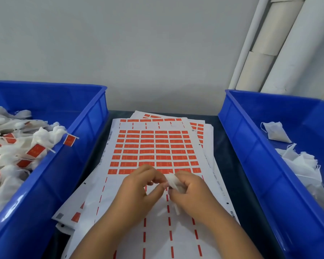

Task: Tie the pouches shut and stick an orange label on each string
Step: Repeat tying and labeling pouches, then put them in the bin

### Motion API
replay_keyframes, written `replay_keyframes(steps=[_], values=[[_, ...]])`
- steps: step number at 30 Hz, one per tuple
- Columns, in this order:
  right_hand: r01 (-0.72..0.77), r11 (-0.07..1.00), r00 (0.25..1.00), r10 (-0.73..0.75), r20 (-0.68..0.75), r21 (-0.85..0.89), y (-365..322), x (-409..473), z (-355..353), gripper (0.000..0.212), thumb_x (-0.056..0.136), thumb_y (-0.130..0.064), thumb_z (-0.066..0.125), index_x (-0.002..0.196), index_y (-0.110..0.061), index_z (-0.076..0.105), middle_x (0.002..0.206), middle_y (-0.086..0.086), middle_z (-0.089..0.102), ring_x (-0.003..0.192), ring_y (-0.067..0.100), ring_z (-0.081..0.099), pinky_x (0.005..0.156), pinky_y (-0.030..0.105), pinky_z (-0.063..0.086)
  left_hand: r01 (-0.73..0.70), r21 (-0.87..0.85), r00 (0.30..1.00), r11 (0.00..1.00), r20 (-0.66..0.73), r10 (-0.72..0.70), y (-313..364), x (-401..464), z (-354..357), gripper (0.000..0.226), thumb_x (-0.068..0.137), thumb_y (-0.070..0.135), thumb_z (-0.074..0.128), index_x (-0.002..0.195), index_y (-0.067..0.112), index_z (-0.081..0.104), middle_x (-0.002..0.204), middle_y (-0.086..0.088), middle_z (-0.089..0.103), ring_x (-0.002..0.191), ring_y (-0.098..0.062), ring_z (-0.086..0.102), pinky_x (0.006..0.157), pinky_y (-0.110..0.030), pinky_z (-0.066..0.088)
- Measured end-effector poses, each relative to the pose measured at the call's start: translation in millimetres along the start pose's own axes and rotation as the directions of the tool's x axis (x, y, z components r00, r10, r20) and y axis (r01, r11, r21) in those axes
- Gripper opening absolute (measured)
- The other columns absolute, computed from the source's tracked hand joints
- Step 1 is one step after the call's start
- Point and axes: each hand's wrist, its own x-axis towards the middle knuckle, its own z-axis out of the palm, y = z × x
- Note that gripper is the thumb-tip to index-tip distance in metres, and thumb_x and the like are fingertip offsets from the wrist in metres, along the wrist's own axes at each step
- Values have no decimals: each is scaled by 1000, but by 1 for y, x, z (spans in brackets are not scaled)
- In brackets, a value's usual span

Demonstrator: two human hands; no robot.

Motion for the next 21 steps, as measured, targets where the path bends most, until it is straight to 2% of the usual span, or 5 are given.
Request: replay_keyframes(steps=[4, 8, 11, 13, 21], values=[[-10, 1000, 991, 6, 133, 29, -3, -1, 2, 10, 90, -26, 61, 85, -34, 62, 89, -13, 63, 85, 5, 59, 65, 8, 41, 46, -26, 997, 999, -67, -48, -4, 3, 2, 28, 88, 22, 61, 75, 46, 53, 88, 37, 50, 83, 9, 54, 65, 1, 41], [24, 996, 956, -49, 289, 87, -7, -5, -3, 21, 91, -19, 58, 85, -39, 63, 77, -18, 62, 74, -2, 57, 64, 11, 45, 115, -135, 993, 984, 0, -116, -7, 3, 7, 22, 91, 20, 56, 78, 37, 55, 84, 22, 61, 79, 1, 59, 61, -3, 44], [52, 994, 973, -74, 221, 100, -8, -5, -3, 6, 91, -25, 60, 90, -26, 66, 84, -5, 65, 78, 8, 59, 67, 17, 50, 195, -169, 978, 966, -43, -205, -8, 4, 9, 19, 90, 22, 57, 77, 35, 55, 76, 19, 60, 72, 3, 58, 57, -1, 41], [67, 994, 985, -80, 152, 89, -7, -5, 1, 13, 92, -30, 59, 96, -19, 64, 92, 2, 65, 84, 15, 60, 71, 19, 51, 252, -232, 961, 939, -57, -272, -10, 5, 9, 16, 90, 23, 57, 78, 33, 57, 72, 16, 63, 69, 2, 59, 53, -2, 41], [145, 987, 989, -144, -20, 71, -10, -7, 17, 17, 91, -28, 59, 81, -39, 50, 77, -14, 54, 74, -8, 54, 57, 6, 43, 347, -404, 923, 846, -11, -384, -14, 8, 9, 13, 90, 26, 56, 79, 29, 63, 73, 21, 65, 70, 3, 61, 50, -5, 43]])
